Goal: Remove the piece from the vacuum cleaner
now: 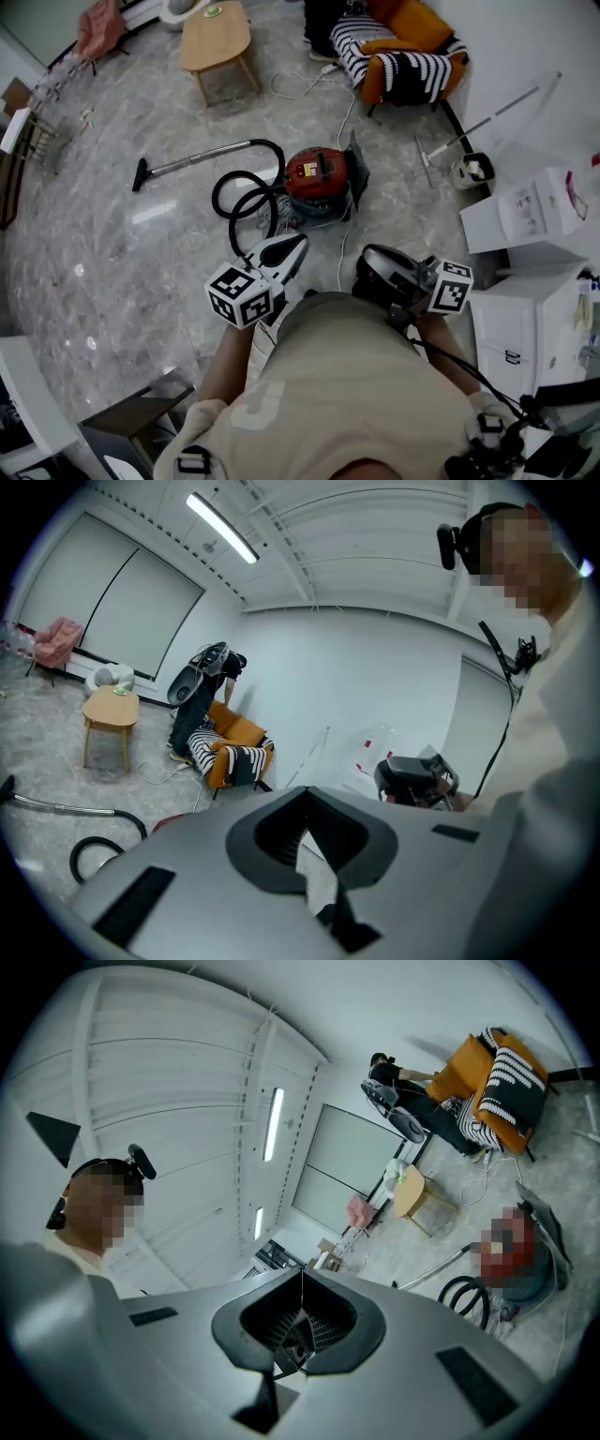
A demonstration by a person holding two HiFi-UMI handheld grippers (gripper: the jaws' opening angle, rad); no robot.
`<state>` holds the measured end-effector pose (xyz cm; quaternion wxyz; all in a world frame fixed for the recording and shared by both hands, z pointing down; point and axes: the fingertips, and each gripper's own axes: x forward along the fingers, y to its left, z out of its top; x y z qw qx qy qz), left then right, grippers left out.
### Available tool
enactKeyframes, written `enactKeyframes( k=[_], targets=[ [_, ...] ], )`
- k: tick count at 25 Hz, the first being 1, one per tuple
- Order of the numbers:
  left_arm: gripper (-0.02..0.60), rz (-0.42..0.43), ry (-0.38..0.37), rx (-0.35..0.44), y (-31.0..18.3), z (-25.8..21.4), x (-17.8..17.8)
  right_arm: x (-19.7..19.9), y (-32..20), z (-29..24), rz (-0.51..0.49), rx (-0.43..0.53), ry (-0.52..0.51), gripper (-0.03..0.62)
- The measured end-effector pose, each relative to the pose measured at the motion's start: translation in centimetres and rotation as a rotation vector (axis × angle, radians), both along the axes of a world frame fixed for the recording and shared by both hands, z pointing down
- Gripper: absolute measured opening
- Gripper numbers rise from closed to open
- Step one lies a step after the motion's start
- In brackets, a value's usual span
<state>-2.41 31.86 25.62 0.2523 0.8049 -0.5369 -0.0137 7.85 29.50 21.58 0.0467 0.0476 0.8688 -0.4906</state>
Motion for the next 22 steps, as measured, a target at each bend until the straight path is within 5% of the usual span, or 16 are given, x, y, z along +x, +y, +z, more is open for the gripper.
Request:
enactKeyframes(
  k=[11, 22],
  targets=[
    [0.003, -0.027, -0.085, -0.082, -9.5, 0.4, 2.7, 1.1, -11.6, 1.2, -0.037, -0.115, -0.084, 0.003],
    [0.003, -0.087, -0.167, -0.172, -18.5, 1.4, 7.6, 5.1, -21.7, 3.1, -0.127, -0.106, -0.069, 0.003]
  ],
)
